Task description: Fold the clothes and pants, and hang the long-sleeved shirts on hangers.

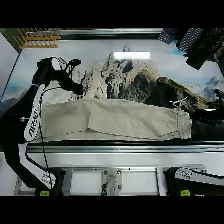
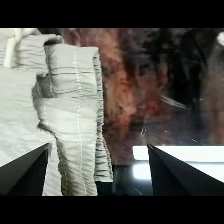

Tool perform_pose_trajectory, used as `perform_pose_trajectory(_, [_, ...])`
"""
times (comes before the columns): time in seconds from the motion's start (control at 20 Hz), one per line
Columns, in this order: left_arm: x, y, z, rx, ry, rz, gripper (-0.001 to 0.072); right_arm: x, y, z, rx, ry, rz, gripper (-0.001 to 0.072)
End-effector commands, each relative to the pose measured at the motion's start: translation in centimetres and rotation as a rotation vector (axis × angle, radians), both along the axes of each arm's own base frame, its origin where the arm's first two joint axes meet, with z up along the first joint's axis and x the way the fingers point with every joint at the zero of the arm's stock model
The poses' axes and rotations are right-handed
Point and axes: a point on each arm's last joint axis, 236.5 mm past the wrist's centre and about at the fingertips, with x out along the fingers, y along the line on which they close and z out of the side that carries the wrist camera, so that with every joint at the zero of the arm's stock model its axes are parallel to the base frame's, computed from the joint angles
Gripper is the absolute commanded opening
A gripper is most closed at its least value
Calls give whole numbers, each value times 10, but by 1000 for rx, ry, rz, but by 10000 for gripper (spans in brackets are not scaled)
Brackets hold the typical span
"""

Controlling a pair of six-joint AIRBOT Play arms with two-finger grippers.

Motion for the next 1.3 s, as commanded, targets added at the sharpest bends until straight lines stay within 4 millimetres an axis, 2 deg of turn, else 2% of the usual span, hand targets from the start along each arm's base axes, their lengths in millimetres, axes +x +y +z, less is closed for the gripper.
perform_pose_trajectory(0.0, [-5,0,23,-19,11,82,568,-11,-10,10,18,14,0,656])
perform_pose_trajectory(0.1, [-20,-8,27,-17,24,70,196,-24,-13,4,79,35,-17,658])
perform_pose_trajectory(0.15, [-29,-12,28,-17,31,60,74,-26,-8,3,136,26,-17,659])
perform_pose_trajectory(0.2, [-38,-18,27,-15,38,45,11,-21,-4,3,190,-9,-20,659])
perform_pose_trajectory(0.35, [-66,-38,24,-9,57,-8,5,-9,13,8,294,-93,39,662])
perform_pose_trajectory(0.45, [-82,-51,19,-5,69,-44,4,-2,23,12,343,-134,63,720])
perform_pose_trajectory(0.6, [-98,-66,12,3,94,-88,5,-10,20,4,326,-101,87,720])
perform_pose_trajectory(0.75, [-104,-83,12,4,89,-131,5,-25,13,-14,282,-36,96,720])
perform_pose_trajectory(0.9, [-105,-95,12,1,72,-156,5,-28,26,-28,336,-29,96,720])
perform_pose_trajectory(1.25, [-105,-97,12,0,69,-159,4,-30,32,-48,384,-1,79,720])
